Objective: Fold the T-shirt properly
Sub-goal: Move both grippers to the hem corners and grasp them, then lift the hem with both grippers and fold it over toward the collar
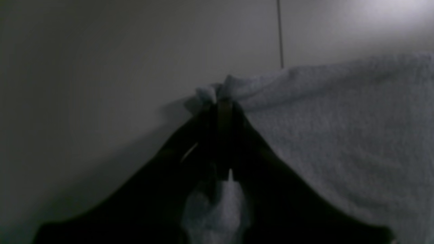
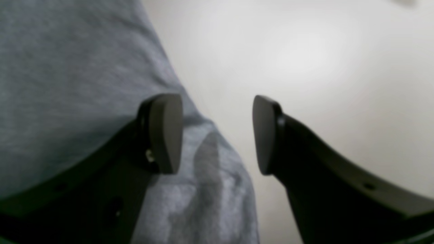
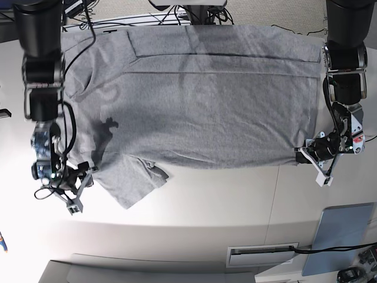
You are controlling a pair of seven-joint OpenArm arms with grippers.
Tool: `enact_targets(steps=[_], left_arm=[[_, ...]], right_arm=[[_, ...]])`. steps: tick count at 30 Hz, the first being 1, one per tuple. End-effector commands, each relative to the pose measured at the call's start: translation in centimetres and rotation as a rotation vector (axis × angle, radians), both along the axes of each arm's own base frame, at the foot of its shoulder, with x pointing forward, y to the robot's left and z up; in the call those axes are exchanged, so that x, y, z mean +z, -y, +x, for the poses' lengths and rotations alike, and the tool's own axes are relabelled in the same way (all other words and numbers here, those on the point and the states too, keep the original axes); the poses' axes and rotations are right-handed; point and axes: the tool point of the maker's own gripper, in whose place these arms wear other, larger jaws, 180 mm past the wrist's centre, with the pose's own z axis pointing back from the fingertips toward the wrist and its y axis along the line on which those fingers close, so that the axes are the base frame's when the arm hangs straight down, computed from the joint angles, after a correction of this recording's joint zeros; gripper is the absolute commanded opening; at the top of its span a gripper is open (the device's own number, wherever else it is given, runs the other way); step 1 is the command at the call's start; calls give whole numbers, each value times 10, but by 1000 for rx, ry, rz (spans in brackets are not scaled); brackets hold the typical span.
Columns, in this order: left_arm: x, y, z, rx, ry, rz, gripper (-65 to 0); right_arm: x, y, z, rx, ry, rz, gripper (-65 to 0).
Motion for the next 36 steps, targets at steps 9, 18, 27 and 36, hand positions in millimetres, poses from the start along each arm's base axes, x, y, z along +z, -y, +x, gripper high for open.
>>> enact_targets(steps=[9, 18, 27, 36], left_arm=[[8, -11, 5, 2, 2, 35, -650], [8, -10, 5, 2, 2, 34, -650], [11, -10, 7, 5, 15, 26, -650], [47, -18, 8, -3, 35, -34, -650]], right_arm=[[-8, 7, 18, -15, 19, 77, -328], [-49, -11, -12, 2, -145, 90, -406], [-49, -9, -17, 29, -183, 60, -650], [0, 3, -7, 52, -90, 28, -650]])
